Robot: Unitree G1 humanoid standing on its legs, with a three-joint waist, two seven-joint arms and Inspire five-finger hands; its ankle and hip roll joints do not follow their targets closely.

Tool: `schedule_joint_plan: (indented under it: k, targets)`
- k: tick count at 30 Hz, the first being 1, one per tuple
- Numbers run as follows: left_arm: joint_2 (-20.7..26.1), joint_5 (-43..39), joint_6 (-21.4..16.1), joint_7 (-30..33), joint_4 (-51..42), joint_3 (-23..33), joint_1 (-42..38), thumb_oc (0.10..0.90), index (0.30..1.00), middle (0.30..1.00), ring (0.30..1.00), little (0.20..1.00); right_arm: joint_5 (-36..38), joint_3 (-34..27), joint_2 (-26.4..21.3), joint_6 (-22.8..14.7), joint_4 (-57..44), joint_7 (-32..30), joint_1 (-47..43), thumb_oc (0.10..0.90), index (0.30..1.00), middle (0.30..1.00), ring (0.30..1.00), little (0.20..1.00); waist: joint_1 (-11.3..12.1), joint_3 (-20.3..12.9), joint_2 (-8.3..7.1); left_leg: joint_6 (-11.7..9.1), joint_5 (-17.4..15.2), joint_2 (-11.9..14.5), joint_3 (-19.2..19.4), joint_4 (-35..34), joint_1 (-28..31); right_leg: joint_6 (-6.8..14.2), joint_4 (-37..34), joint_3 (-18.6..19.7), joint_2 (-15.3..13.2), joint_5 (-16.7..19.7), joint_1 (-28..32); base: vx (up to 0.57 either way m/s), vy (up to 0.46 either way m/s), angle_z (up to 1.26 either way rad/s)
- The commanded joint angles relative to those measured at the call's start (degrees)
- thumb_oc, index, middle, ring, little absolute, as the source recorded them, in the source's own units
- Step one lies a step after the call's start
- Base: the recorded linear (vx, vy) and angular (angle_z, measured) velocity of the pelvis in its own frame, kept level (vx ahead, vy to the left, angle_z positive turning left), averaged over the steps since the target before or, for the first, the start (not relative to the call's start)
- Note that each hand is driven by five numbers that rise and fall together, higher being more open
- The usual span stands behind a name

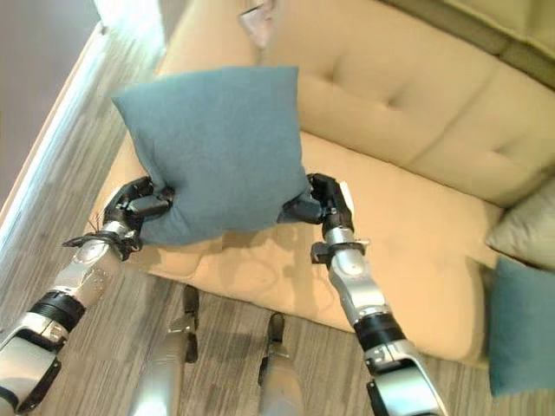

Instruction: Pick up all the scattered cushions and arrange them neatly on the sofa.

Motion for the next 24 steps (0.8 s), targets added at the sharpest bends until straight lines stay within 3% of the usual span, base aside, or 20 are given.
schedule_joint_plan:
  k: [1,4,7,8,12,15,16,18,19,20,22,24]
  targets:
    - [-14.16,4.26,-4.97,-11.74,-17.78,-3.77,-5.91,0.4,0.3,0.3,0.3,0.3,-2.19,2.4,-1.32,-6.34,-12.97,3.16,-4.11,0.4,0.3,0.3,0.3,0.3,-4.38,-6.25,5.72,-6.69,-5.29,8.75,-3.45,4.02,2.54,-0.06,2.24,0.69,1.92,-0.36,-2.19,0.05,-0.006,-0.8]
    - [-13.77,4.27,-5.05,-12.0,-21.35,-1.57,-0.86,0.4,0.3,0.3,0.3,0.3,-3.76,2.17,-1.21,-5.61,-14.1,4.21,-2.17,0.4,0.3,0.3,0.3,0.3,-5.53,-6.76,8.14,-6.92,-5.85,11.29,0.94,3.28,8.72,0.26,6.08,0.02,1.61,-1.13,-1.93,0.05,-0.004,-0.83]
    - [-12.3,4.63,-5.44,-11.75,-23.0,1.91,2.89,0.4,0.3,0.3,0.3,0.3,-4.61,1.99,-2.06,-5.04,-14.1,5.32,-0.28,0.4,0.3,0.3,0.3,0.3,-5.09,-8.45,10.5,-8.21,-4.79,13.65,5.73,0.05,14.31,0.66,10.83,-10.54,-3.6,-1.37,-0.69,0.05,-0.164,-1.02]
    - [-11.73,5.06,-5.35,-12.33,-23.5,2.76,4.11,0.4,0.3,0.3,0.3,0.3,-4.88,1.39,-2.26,-4.69,-14.41,5.81,1.12,0.4,0.3,0.3,0.3,0.3,-5.09,-9.45,10.52,-8.75,-4.29,14.24,5.96,-0.51,15.31,0.4,10.24,-11.51,-3.53,-2.6,0.84,0.1,-0.315,-0.99]
    - [-9.9,7.06,-6.24,-12.7,-23.34,7.35,10.45,0.4,0.3,0.3,0.3,0.3,-3.68,0.09,-2.26,-4.53,-14.55,7.51,6.3,0.4,0.3,0.3,0.3,0.3,-5.17,-13.1,12.18,-10.4,0.53,18.65,7.07,-2.84,20.09,-1.84,9.1,-9.15,3.19,-5.9,2.02,0.15,-0.344,-0.57]
    - [-10.62,7.34,-5.82,-12.4,-23.32,10.59,14.72,0.4,0.3,0.3,0.3,0.3,-3.65,-0.3,-3.4,-4.52,-15.65,7.8,8.85,0.4,0.3,0.3,0.3,0.3,-4.5,-13.22,12.73,-9.38,5.38,21.11,6.53,3.61,19.69,-4.9,7.02,-8.4,6.62,-6.7,5.36,0.14,-0.306,-0.75]
    - [-10.65,7.49,-6.31,-12.13,-23.69,11.89,16.31,0.4,0.3,0.3,0.3,0.3,-4.11,-0.39,-4.03,-4.41,-16.06,8.03,9.33,0.4,0.3,0.3,0.3,0.3,-3.6,-13.03,12.67,-8.11,4.47,18.92,3.97,6.56,18.93,-5.66,6.39,-7.48,6.99,-6.77,6.09,0.18,-0.268,-0.6]
    - [-11.55,7.98,-6.63,-11.88,-23.65,12.76,18.89,0.4,0.3,0.3,0.3,0.3,-4.55,-0.53,-4.34,-4.47,-15.74,8.08,9.56,0.4,0.3,0.3,0.3,0.3,-1.07,-12.72,12.66,-6.49,-0.65,9.09,-2.24,10.39,14.08,-6.82,4.6,-6.2,7.58,-7.08,8.66,0.17,-0.229,-0.68]
    - [-11.79,8.55,-6.63,-12.21,-23.4,12.78,19.12,0.4,0.3,0.3,0.3,0.3,-4.66,-1.08,-4.11,-4.36,-15.7,8.22,10.15,0.4,0.3,0.3,0.3,0.3,-0.84,-12.87,12.65,-5.42,-3.63,5.73,-1.68,9.01,12.71,-6.73,3.83,-6.24,8.07,-7.13,9.93,0.15,-0.206,-0.73]
    - [-11.84,9.18,-6.55,-12.48,-23.16,12.99,19.23,0.4,0.3,0.3,0.3,0.3,-4.7,-1.64,-3.94,-4.17,-15.92,8.62,11.04,0.4,0.3,0.3,0.3,0.3,-0.83,-13.07,12.82,-4.57,-4.89,4.09,-0.04,7.56,12.21,-6.74,3.33,-6.33,8.65,-7.35,10.74,0.14,-0.179,-0.42]
    - [-11.66,10.54,-6.68,-12.37,-22.39,13.2,19.02,0.4,0.3,0.3,0.3,0.3,-5.3,-2.88,-4.18,-4.03,-16.33,8.8,12.01,0.4,0.3,0.3,0.3,0.3,-0.43,-14.05,13.31,-4.28,-2.63,2.18,5.41,4.61,8.82,-7.03,2.15,-7.23,9.94,-7.54,12.71,0.18,-0.121,0.0]
    - [-11.59,11.0,-6.56,-11.85,-22.48,14.47,19.94,0.4,0.3,0.3,0.3,0.3,-5.92,-2.9,-4.15,-4.11,-16.32,8.49,11.32,0.4,0.3,0.3,0.3,0.3,0.07,-14.17,14.64,-4.12,-1.99,1.04,5.88,-0.4,10.5,-6.97,3.06,-6.92,12.04,-8.88,13.63,0.22,-0.027,0.14]
